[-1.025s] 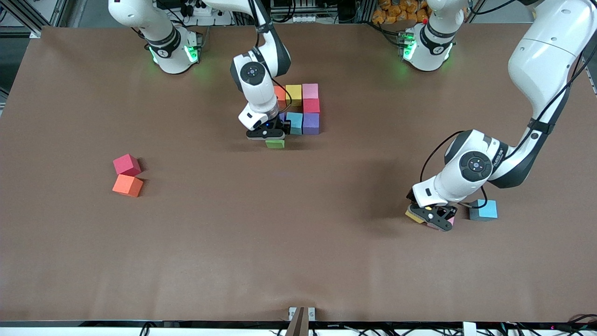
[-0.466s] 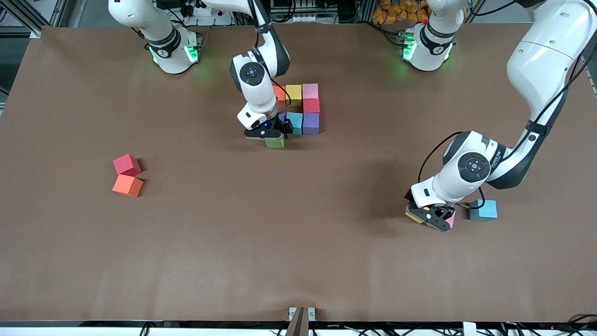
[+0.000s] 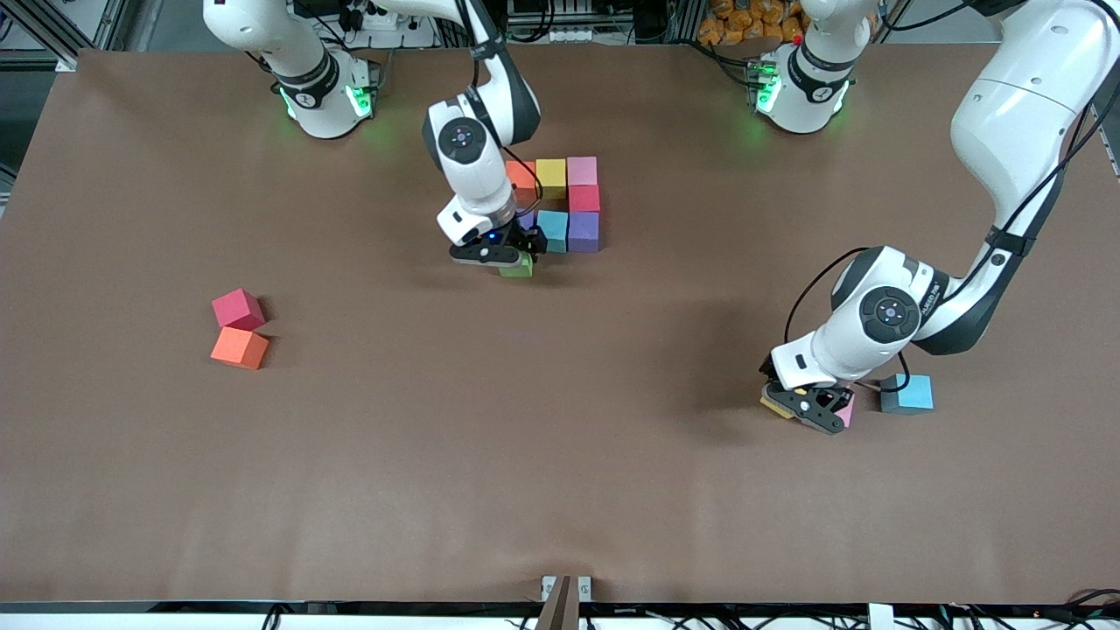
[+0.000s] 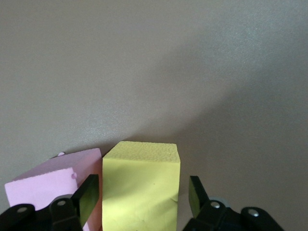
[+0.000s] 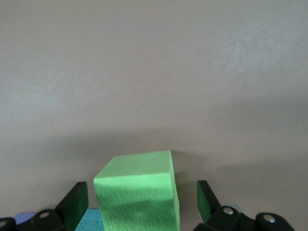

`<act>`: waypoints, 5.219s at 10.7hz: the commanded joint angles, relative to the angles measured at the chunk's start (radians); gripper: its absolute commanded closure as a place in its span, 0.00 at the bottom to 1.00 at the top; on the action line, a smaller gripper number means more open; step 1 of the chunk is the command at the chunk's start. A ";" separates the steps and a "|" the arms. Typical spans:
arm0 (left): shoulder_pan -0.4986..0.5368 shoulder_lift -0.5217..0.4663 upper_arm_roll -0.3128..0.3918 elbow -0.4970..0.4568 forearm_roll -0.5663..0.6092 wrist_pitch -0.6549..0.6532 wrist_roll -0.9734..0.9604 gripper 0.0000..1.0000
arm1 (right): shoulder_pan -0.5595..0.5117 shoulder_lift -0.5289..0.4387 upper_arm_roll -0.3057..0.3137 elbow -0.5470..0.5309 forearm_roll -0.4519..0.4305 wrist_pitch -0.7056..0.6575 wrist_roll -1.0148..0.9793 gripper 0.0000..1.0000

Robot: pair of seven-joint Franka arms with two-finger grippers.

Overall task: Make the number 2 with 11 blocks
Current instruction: 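Grasp the yellow cube with the left gripper while the right gripper releases green, then lift the yellow cube while the right gripper reaches the orange cube, then lower the yellow cube below green while the right gripper grasps orange, then set the yellow cube down while the right gripper lifts the orange cube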

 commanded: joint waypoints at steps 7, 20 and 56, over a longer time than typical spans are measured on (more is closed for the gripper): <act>0.004 0.021 -0.005 0.014 -0.003 0.004 -0.009 0.64 | -0.088 -0.034 -0.265 0.099 -0.005 -0.327 -0.369 0.00; -0.301 0.018 -0.006 0.181 -0.233 -0.002 -0.463 0.70 | -0.868 -0.019 -0.031 0.168 -0.080 -0.411 -1.764 0.00; -1.237 0.113 0.534 0.414 -0.343 -0.008 -1.244 0.70 | -1.139 0.225 0.075 0.323 -0.011 -0.450 -2.412 0.00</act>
